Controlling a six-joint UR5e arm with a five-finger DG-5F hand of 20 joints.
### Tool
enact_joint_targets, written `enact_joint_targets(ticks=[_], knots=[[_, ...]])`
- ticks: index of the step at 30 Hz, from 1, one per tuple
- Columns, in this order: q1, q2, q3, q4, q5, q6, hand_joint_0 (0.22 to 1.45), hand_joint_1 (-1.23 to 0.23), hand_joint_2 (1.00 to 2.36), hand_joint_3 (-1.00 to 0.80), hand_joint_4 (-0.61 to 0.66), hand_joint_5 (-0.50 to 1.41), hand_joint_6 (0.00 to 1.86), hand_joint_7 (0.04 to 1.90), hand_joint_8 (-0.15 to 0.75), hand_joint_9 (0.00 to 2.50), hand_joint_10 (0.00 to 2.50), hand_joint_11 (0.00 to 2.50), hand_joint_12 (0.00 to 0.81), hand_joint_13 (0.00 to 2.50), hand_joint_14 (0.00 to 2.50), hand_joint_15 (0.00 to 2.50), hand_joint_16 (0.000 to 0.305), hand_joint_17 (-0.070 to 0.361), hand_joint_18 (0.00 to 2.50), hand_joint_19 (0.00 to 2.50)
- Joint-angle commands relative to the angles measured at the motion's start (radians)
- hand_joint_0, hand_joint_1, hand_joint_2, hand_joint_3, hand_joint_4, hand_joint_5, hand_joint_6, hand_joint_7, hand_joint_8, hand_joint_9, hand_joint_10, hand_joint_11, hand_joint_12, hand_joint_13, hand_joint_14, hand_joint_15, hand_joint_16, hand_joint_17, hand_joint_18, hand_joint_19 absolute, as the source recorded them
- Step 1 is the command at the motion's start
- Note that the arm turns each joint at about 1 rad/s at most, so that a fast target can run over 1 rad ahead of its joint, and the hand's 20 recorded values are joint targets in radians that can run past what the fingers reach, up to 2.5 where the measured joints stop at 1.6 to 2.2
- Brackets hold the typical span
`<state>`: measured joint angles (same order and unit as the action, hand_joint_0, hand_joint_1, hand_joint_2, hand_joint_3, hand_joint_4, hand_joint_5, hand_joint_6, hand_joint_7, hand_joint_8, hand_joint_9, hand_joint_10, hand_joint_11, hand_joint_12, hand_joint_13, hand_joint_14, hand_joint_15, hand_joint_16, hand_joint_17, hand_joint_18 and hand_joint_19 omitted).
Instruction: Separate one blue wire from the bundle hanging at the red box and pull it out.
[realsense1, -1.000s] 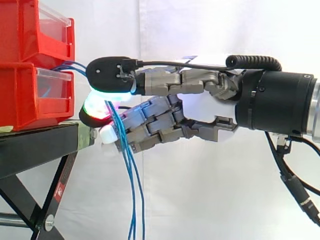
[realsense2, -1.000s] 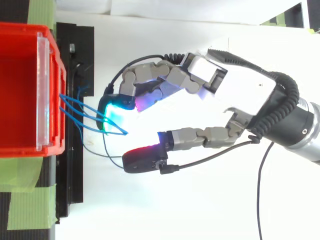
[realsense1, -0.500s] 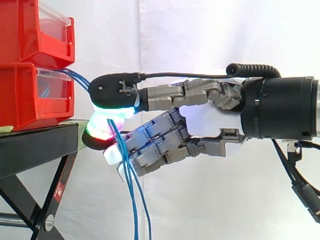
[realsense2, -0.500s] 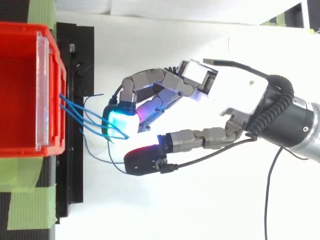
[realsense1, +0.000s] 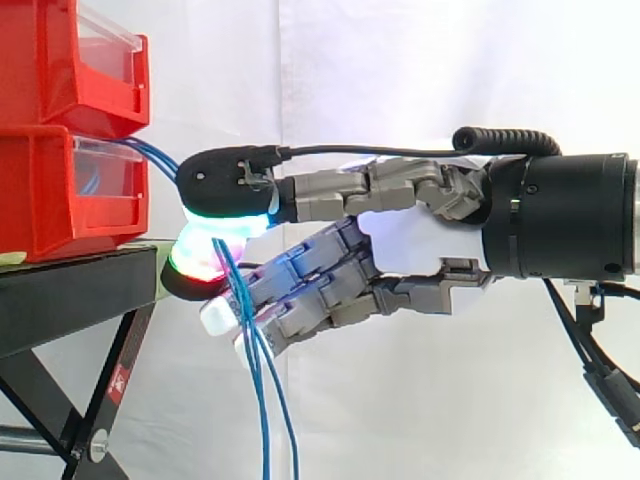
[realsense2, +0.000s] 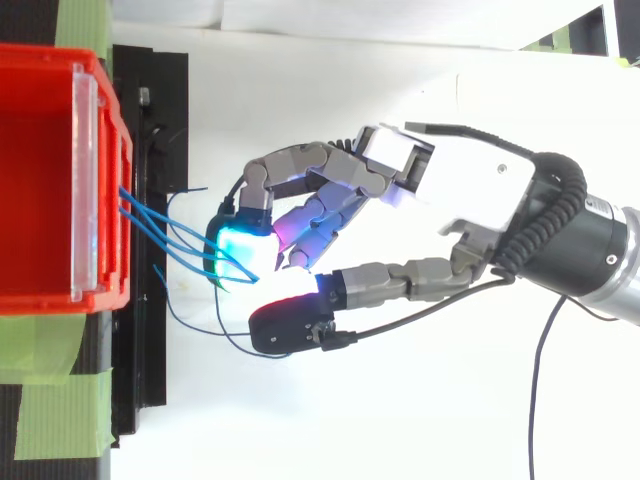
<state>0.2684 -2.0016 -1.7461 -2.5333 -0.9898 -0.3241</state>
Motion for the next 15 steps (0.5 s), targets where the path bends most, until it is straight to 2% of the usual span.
enact_joint_targets(ticks=[1,4,8,9,10,11,15], knots=[[0.0,0.0,-0.001,0.001,0.0,0.0,0.61,-0.75,1.03,-0.01,0.12,-0.16,0.77,1.21,0.437,0.97,0.01,0.3,0.331,1.24,0.01,0.15,0.013,0.029,0.4,0.04],[0.0,0.0,0.0,0.001,0.0,0.017,0.61,-0.75,1.03,-0.01,0.13,-0.16,0.77,1.2,0.46,0.98,0.01,0.21,0.344,1.2,0.0,0.11,0.012,0.028,0.39,0.02],[0.0,0.0,0.0,0.001,0.003,0.096,0.61,-0.74,1.03,-0.02,0.12,-0.17,0.78,1.19,0.435,0.95,0.01,0.26,0.372,1.21,0.0,0.09,0.014,0.032,0.4,0.01],[0.0,0.0,0.0,0.002,0.003,0.14,0.61,-0.74,1.03,-0.02,0.12,-0.17,0.78,1.18,0.427,0.95,0.01,0.27,0.378,1.22,0.0,0.1,0.014,0.032,0.4,0.01],[0.0,0.0,0.0,0.004,0.003,0.165,0.61,-0.73,1.03,-0.03,0.12,-0.17,0.78,1.18,0.415,0.94,0.01,0.28,0.382,1.27,0.0,0.11,0.014,0.033,0.4,0.0],[0.0,0.0,0.0,0.004,0.003,0.165,0.62,-0.73,1.03,-0.03,0.12,-0.17,0.78,1.17,0.412,0.94,0.01,0.28,0.389,1.3,0.0,0.12,0.015,0.033,0.4,0.0],[0.002,0.0,0.0,0.005,0.005,0.263,0.62,-0.73,1.03,-0.04,0.12,-0.17,0.79,1.16,0.406,0.93,0.01,0.28,0.413,1.41,0.01,0.17,0.017,0.037,0.41,0.01]])
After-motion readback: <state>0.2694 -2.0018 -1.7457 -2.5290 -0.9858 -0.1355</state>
